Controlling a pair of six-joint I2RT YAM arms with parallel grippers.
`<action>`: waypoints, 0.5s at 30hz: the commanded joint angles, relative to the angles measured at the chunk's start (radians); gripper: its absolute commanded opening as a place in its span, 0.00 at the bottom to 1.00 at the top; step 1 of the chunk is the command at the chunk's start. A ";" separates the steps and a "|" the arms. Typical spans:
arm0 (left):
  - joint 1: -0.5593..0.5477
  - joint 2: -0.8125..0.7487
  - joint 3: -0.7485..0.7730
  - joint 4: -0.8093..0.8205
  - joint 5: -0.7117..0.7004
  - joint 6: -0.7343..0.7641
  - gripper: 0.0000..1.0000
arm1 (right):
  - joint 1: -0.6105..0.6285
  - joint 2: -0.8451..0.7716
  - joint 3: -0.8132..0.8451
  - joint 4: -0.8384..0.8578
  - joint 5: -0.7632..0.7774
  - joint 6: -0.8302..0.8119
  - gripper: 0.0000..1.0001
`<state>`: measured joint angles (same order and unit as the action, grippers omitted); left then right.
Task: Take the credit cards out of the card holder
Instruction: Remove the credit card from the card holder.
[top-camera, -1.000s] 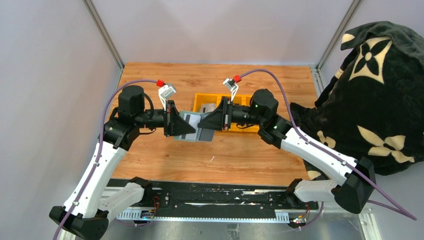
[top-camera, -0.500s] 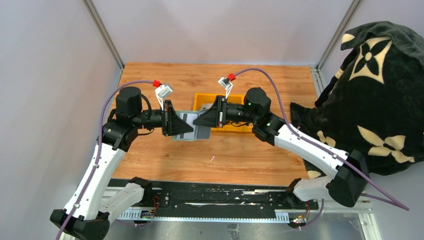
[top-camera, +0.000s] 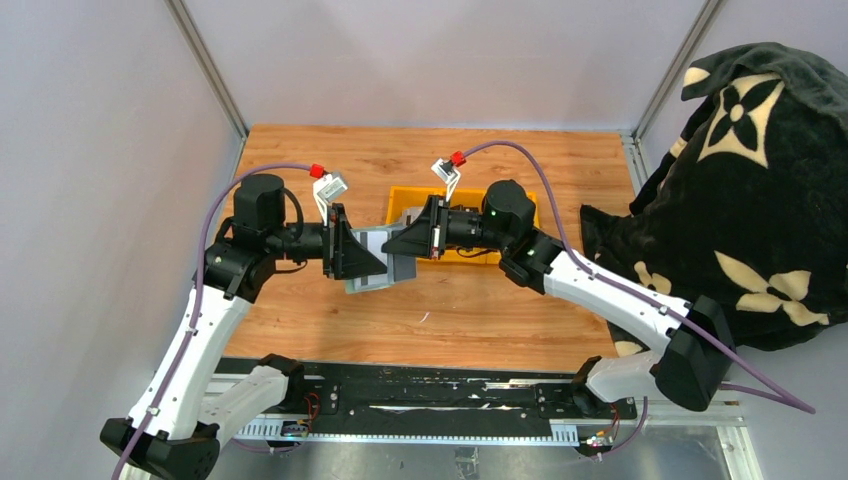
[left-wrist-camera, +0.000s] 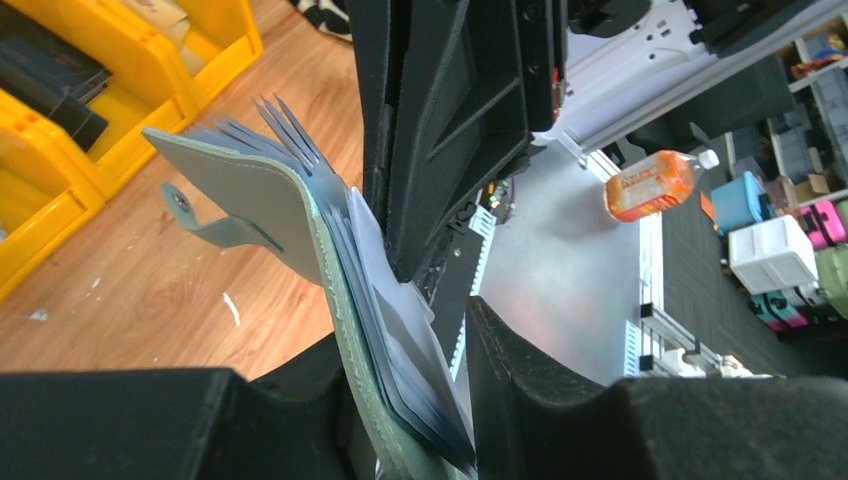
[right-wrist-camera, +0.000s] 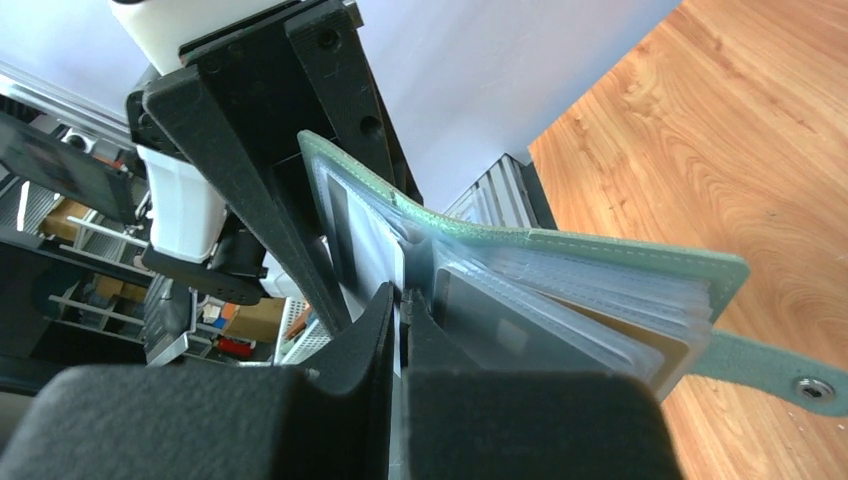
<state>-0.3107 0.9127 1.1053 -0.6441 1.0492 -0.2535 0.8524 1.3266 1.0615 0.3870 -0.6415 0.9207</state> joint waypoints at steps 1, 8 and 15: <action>-0.044 0.001 0.051 0.048 0.224 -0.019 0.36 | 0.015 -0.005 -0.056 0.118 0.042 0.035 0.00; -0.039 0.001 0.055 0.063 0.267 -0.064 0.33 | -0.023 -0.069 -0.167 0.222 0.020 0.098 0.00; -0.024 0.004 0.062 0.083 0.268 -0.091 0.21 | -0.039 -0.120 -0.208 0.225 0.010 0.101 0.00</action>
<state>-0.3256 0.9283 1.1122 -0.6235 1.1942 -0.3088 0.8436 1.2243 0.8913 0.6147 -0.6655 1.0286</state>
